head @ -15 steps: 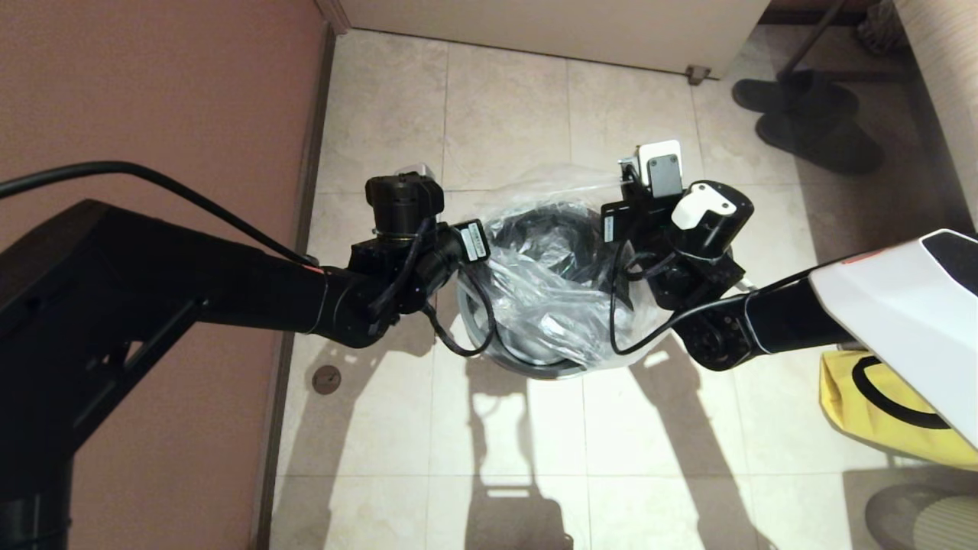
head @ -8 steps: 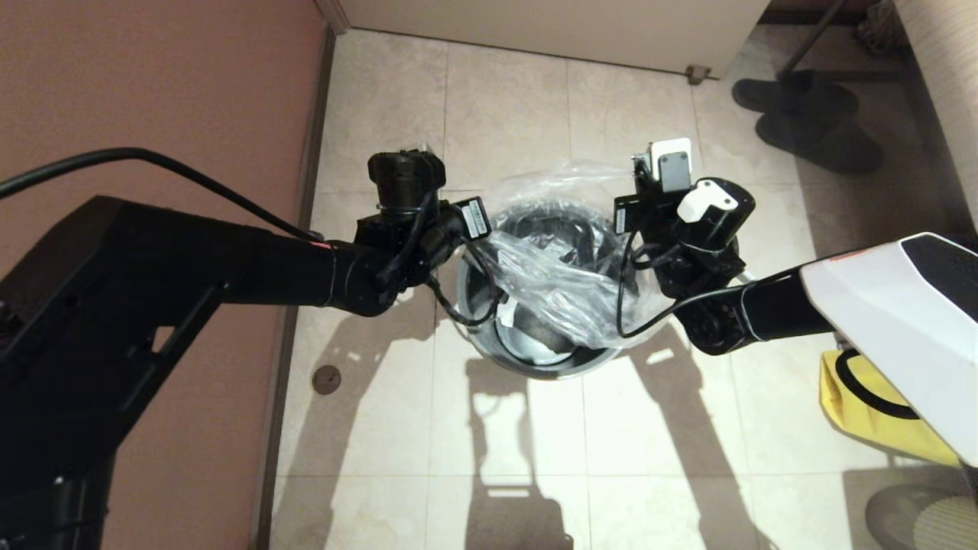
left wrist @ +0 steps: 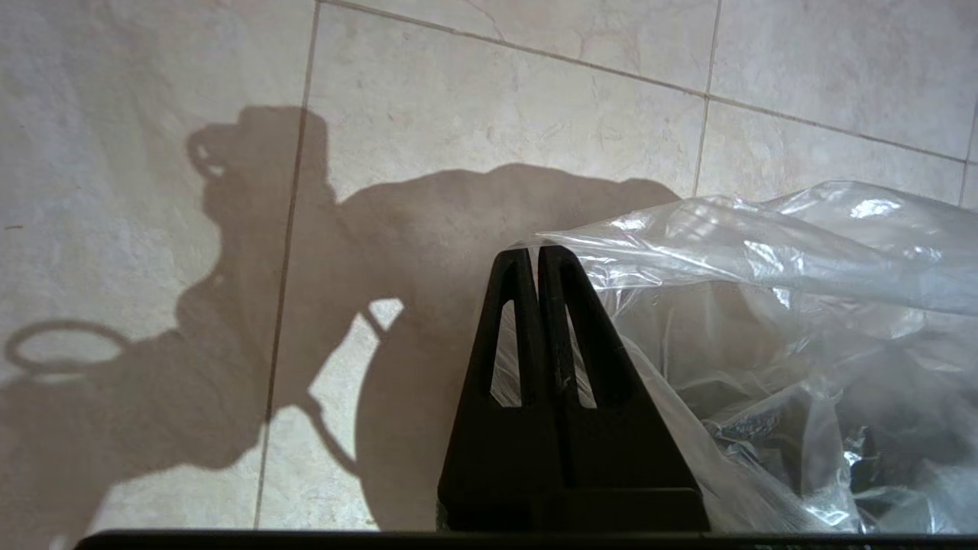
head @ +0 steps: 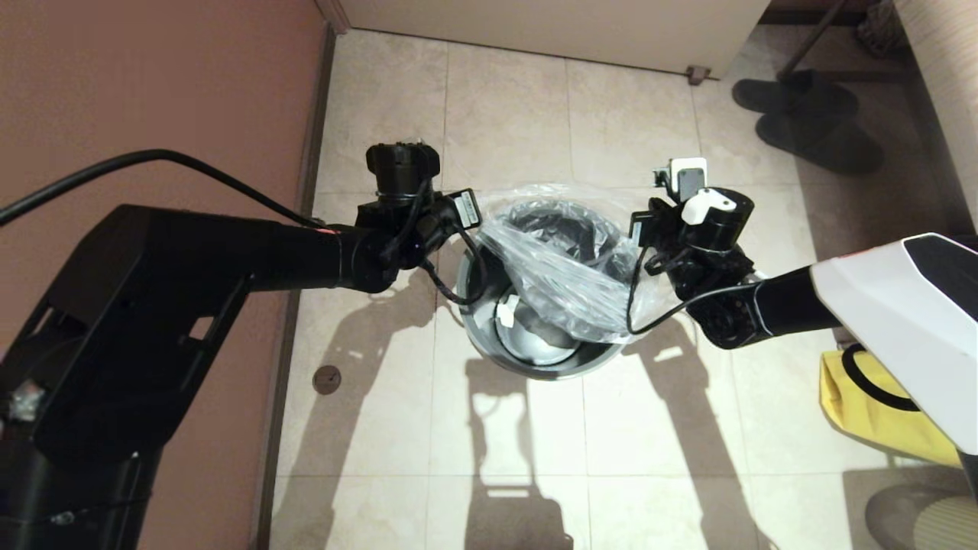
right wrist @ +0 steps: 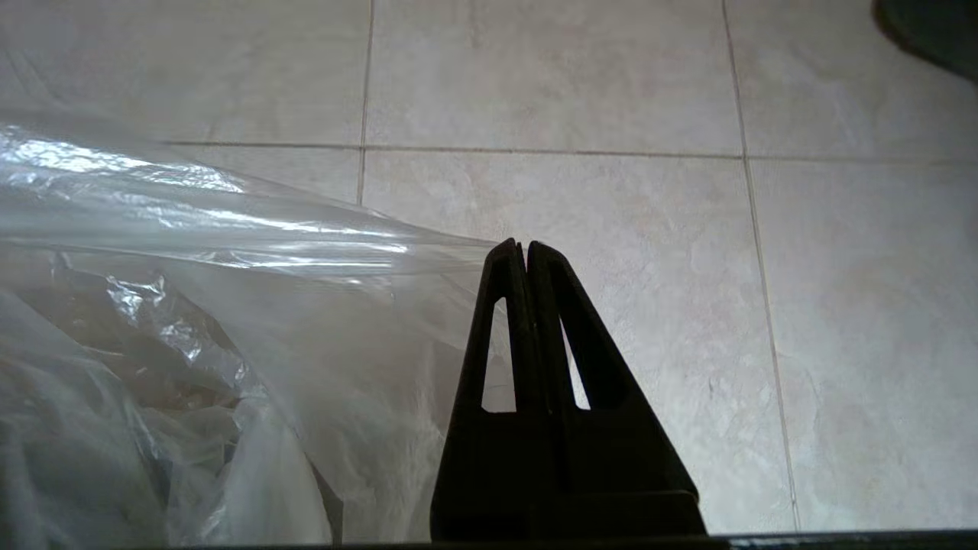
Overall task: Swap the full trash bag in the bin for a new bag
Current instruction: Put the new garbage bag on the trash can
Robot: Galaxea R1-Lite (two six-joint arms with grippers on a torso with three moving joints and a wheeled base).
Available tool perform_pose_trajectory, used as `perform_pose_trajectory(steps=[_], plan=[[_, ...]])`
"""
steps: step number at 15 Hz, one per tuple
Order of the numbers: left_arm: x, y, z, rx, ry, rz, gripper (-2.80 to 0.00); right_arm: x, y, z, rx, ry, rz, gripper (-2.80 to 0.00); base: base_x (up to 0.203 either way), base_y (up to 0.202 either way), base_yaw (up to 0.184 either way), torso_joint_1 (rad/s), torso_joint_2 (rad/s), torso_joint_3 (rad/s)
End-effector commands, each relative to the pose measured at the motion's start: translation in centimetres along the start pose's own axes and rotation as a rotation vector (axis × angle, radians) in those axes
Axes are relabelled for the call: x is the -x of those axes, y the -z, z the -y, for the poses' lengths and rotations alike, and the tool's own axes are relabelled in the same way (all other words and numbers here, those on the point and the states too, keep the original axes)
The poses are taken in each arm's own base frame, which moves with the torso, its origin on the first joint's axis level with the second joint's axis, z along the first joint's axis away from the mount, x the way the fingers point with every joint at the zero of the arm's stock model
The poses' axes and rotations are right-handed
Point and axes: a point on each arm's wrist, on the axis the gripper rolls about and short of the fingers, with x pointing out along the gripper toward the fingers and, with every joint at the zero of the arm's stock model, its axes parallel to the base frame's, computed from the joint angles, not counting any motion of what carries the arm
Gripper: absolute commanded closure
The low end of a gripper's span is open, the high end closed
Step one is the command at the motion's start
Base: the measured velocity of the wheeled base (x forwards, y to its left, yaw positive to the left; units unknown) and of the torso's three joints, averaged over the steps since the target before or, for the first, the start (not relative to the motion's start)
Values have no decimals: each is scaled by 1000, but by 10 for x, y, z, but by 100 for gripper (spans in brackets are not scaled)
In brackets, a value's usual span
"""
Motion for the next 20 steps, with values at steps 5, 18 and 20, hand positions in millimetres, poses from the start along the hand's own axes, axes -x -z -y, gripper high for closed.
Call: perform_pose_trajectory(steps=[5,18,20], plan=[[0,19,-5,-7,-10,-60,0,-7,13,30,-117,67,-91,0,0,0,0,0,0,0],[45,30,-23,-2,-24,-191,0,46,13,45,-64,14,-296,0,0,0,0,0,0,0],[46,36,-24,-6,-24,-213,0,50,21,45,-54,12,-326,0,0,0,0,0,0,0]])
